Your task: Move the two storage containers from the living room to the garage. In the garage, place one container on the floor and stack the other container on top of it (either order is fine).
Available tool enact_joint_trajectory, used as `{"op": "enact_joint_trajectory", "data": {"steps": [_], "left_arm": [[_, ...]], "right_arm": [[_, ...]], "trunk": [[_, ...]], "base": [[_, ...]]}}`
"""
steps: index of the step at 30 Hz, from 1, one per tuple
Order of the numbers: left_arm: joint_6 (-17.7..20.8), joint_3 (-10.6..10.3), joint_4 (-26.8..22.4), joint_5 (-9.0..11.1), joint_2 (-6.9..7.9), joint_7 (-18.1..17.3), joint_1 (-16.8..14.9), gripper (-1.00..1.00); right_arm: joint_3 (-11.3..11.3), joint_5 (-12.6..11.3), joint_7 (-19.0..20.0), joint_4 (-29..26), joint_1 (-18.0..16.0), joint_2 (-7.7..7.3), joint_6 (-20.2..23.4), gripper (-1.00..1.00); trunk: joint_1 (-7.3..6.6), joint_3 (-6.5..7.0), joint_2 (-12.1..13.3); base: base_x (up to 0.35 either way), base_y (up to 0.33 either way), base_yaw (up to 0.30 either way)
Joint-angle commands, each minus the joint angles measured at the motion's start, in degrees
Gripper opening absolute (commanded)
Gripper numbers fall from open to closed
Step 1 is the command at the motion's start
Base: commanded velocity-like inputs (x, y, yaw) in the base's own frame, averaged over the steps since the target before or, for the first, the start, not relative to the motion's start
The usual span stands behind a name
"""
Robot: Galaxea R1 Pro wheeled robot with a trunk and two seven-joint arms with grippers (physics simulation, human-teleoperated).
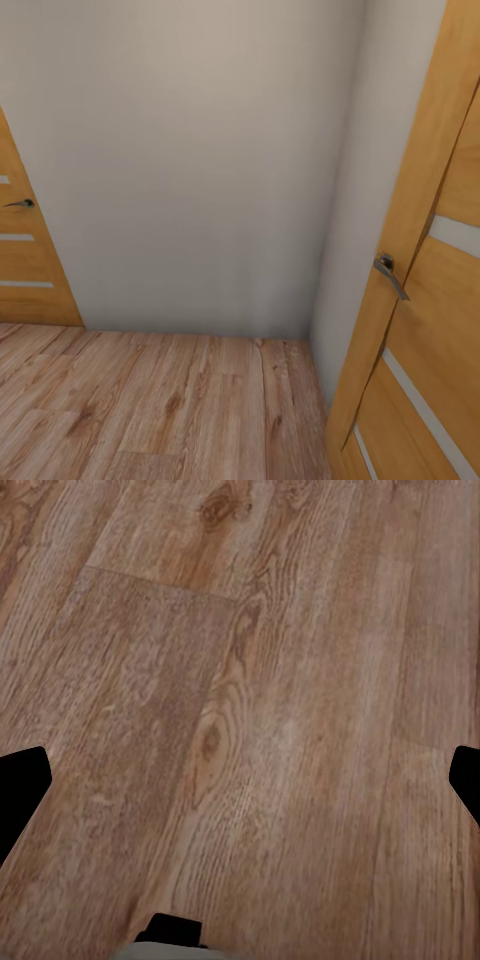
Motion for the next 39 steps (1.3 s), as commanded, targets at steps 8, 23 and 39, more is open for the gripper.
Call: {"op": "enact_joint_trajectory", "data": {"steps": [8, 23, 39], "left_arm": [[-0.36, 0.22, 0.2, 0.06, -0.01, 0.02, -0.09, 1.0], [-0.35, 0.22, 0.19, 0.06, -0.01, 0.02, -0.09, 1.0], [-0.34, 0.24, 0.2, -0.01, -0.01, 0.05, -0.09, 1.0]], "right_arm": [[0.07, 0.01, -0.17, -0.09, 0.03, 0.0, -0.05, 1.0], [0.07, 0.01, -0.16, -0.09, 0.03, 0.0, -0.05, 1.0], [0.07, 0.01, -0.16, -0.09, 0.03, 0.0, -0.05, 1.0]], "trunk": [[0.02, -0.05, -0.03], [0.02, -0.05, -0.03], [0.02, -0.05, -0.03]], "base": [[0.037, 0.0, 0.0], [0.104, 0.0, 0.0], [0.092, 0.0, 0.0]]}}
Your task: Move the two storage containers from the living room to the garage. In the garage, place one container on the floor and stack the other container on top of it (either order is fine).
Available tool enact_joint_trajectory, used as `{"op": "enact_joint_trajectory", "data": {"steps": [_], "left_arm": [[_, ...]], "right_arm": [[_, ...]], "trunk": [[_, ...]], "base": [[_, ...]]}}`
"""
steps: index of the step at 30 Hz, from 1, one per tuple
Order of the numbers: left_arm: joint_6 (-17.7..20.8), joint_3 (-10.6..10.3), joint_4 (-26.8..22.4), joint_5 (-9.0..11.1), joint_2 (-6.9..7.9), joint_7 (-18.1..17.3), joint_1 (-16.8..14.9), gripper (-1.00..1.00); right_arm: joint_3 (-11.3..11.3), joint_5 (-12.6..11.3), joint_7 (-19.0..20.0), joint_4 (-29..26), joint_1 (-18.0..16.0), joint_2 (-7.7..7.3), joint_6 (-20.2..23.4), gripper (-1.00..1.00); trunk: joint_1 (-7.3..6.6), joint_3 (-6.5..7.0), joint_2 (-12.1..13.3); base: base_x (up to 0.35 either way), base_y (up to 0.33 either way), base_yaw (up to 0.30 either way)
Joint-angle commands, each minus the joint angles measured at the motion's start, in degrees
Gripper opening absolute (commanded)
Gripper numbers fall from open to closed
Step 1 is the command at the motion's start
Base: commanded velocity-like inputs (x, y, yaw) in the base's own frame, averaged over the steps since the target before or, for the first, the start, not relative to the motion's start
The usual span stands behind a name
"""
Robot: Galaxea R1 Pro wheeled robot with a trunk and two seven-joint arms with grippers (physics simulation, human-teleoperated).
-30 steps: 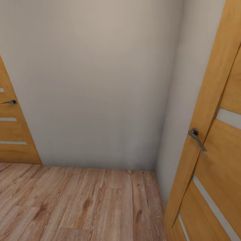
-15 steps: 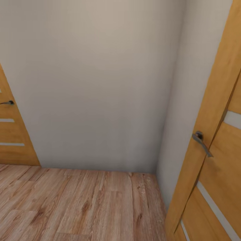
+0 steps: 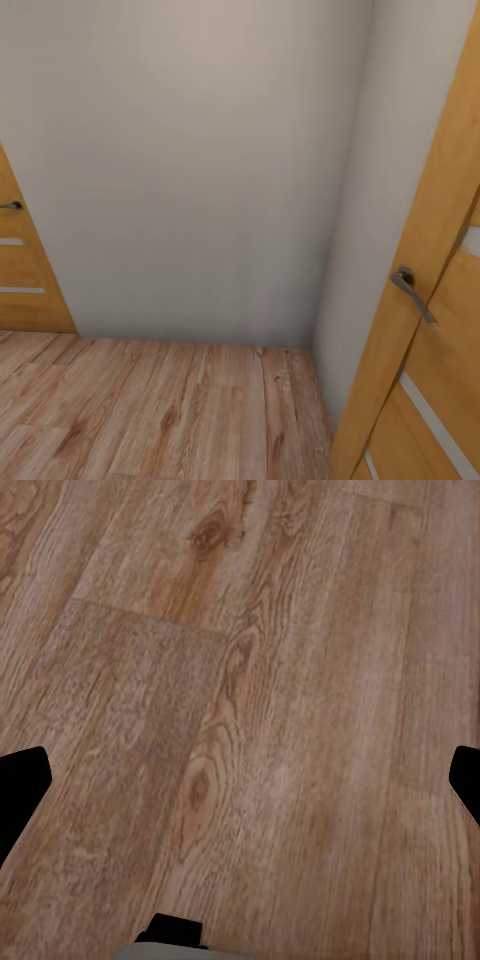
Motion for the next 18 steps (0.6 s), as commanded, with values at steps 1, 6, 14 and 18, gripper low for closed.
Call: {"op": "enact_joint_trajectory", "data": {"steps": [1, 6, 14, 18], "left_arm": [[-0.31, 0.18, 0.21, 0.06, -0.01, -0.05, -0.09, 1.0], [-0.34, 0.18, 0.2, 0.1, -0.01, -0.05, -0.09, 1.0], [-0.34, 0.18, 0.2, 0.14, -0.01, -0.05, -0.09, 1.0], [-0.34, 0.18, 0.19, 0.14, -0.01, -0.05, -0.09, 1.0]], "right_arm": [[0.07, 0.01, -0.18, -0.09, 0.03, 0.0, -0.04, 1.0], [0.07, 0.01, -0.18, -0.09, 0.03, 0.0, -0.04, 1.0], [0.07, 0.01, -0.21, -0.09, 0.03, 0.0, -0.04, 1.0], [0.07, 0.01, -0.22, -0.09, 0.03, 0.0, -0.03, 1.0]], "trunk": [[0.03, -0.05, -0.03], [0.03, -0.05, -0.03], [0.03, -0.05, -0.03], [0.03, -0.05, -0.03]], "base": [[0.298, 0.0, 0.0], [0.206, 0.0, 0.0], [0.01, 0.0, 0.0], [0.0, 0.0, 0.0]]}}
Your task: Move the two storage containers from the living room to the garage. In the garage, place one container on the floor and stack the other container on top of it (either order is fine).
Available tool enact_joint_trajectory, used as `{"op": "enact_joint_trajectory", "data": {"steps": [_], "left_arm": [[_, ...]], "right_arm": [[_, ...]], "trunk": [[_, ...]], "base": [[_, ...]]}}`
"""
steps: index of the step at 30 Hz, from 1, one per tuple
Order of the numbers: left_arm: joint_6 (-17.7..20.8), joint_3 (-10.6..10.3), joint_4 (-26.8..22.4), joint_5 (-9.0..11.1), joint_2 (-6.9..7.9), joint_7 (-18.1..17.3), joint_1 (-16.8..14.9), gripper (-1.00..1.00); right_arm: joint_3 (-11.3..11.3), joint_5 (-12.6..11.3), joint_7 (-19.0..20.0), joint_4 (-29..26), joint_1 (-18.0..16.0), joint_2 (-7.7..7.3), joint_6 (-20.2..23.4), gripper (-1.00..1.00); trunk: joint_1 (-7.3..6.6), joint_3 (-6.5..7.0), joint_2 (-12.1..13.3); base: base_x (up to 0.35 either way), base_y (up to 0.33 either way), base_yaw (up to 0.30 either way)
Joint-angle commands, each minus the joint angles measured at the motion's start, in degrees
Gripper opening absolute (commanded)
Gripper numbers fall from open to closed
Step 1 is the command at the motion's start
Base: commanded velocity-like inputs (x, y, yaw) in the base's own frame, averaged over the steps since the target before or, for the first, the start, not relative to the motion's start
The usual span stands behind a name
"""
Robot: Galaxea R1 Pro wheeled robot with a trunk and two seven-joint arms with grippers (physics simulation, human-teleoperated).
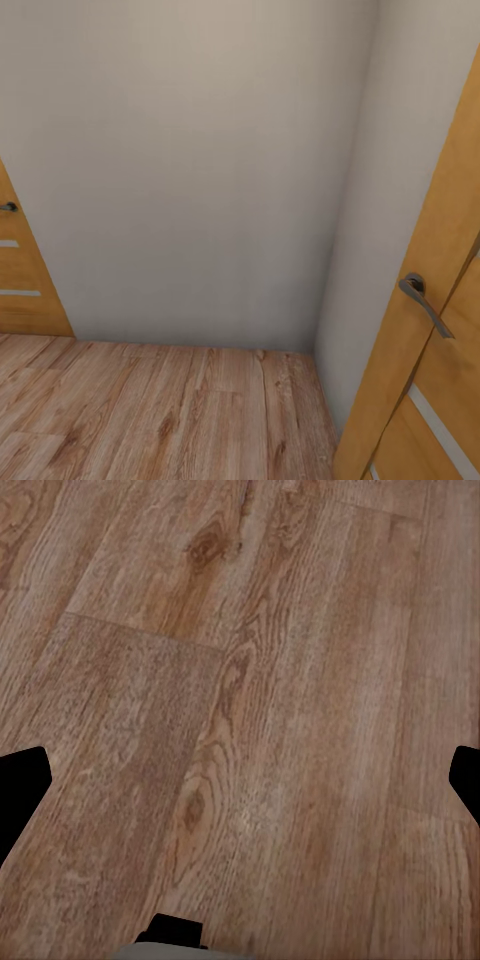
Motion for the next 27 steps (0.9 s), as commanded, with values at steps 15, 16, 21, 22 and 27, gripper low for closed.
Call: {"op": "enact_joint_trajectory", "data": {"steps": [15, 16, 21, 22, 27], "left_arm": [[-0.31, 0.18, 0.22, 0.06, -0.01, -0.05, -0.09, 1.0], [-0.31, 0.18, 0.21, 0.06, -0.01, -0.05, -0.09, 1.0], [-0.31, 0.18, 0.23, 0.06, -0.01, -0.05, -0.09, 1.0], [-0.31, 0.18, 0.24, 0.06, -0.01, -0.05, -0.09, 1.0], [-0.31, 0.18, 0.21, 0.06, -0.01, -0.05, -0.09, 1.0]], "right_arm": [[0.07, 0.01, -0.16, -0.09, 0.03, 0.0, 0.01, 1.0], [0.07, 0.01, -0.16, -0.09, 0.03, 0.0, 0.01, 1.0], [0.07, 0.01, -0.16, -0.09, 0.03, 0.0, 0.02, 1.0], [0.07, 0.01, -0.17, -0.09, 0.03, 0.0, 0.02, 1.0], [0.07, 0.01, -0.18, -0.09, 0.03, 0.0, 0.02, 1.0]], "trunk": [[0.0, -0.05, -0.03], [0.0, -0.05, -0.03], [0.0, -0.05, -0.03], [0.0, -0.05, -0.03], [0.0, -0.05, -0.03]], "base": [[0.223, 0.0, 0.0], [0.326, 0.0, 0.0], [0.327, 0.0, 0.0], [0.327, 0.0, 0.0], [0.327, 0.0, 0.0]]}}
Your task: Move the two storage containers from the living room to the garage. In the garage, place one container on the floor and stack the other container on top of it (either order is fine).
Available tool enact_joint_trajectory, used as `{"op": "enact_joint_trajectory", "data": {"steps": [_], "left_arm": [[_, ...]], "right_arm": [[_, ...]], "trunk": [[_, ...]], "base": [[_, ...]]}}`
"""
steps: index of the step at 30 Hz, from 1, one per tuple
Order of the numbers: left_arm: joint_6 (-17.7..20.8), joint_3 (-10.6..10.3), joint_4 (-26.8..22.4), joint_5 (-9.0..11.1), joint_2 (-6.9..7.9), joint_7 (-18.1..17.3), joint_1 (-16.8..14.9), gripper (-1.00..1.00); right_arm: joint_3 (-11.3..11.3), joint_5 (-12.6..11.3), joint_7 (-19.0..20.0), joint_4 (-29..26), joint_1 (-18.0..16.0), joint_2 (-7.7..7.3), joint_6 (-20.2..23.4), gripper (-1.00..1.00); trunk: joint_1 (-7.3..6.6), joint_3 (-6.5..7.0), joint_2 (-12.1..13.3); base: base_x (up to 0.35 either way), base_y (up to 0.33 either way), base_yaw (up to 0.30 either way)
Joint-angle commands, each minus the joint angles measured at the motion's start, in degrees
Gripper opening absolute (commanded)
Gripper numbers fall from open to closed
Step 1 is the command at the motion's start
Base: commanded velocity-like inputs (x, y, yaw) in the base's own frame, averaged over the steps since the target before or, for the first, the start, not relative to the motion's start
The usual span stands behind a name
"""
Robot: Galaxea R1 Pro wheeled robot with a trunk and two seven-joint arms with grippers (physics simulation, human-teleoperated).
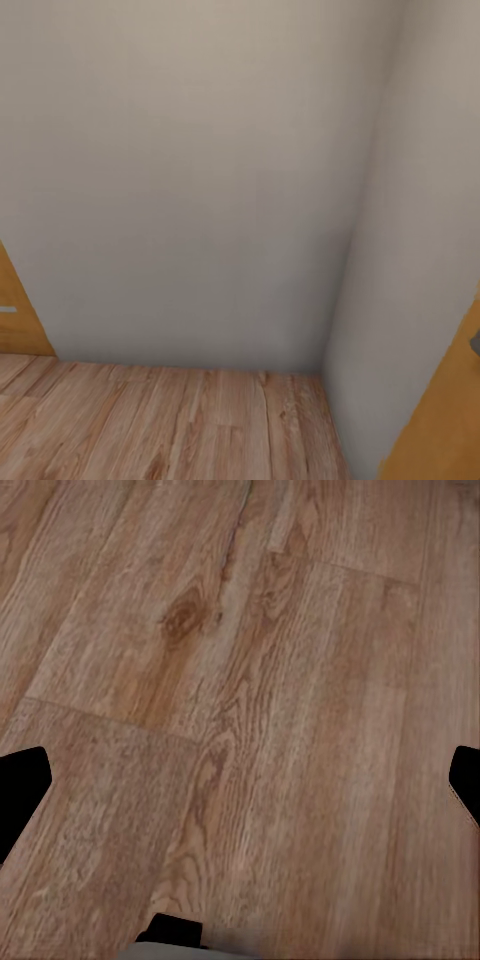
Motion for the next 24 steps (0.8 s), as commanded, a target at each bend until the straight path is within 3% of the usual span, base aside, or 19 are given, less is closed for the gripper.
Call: {"op": "enact_joint_trajectory", "data": {"steps": [1, 10, 24], "left_arm": [[-0.31, 0.18, 0.21, 0.06, -0.01, -0.05, -0.09, 1.0], [-0.31, 0.18, 0.21, 0.06, -0.01, -0.05, -0.09, 1.0], [-0.31, 0.18, 0.21, 0.09, -0.01, -0.05, -0.09, 1.0]], "right_arm": [[0.07, 0.01, -0.18, -0.09, 0.03, 0.0, -0.04, 1.0], [0.07, 0.01, -0.13, -0.09, 0.03, 0.0, 0.03, 1.0], [0.07, 0.01, -0.16, -0.09, 0.03, 0.0, 0.04, 1.0]], "trunk": [[0.04, -0.05, -0.03], [0.04, -0.05, -0.03], [0.04, -0.05, -0.03]], "base": [[0.327, 0.0, 0.0], [0.323, 0.074, 0.0], [0.195, 0.219, 0.001]]}}
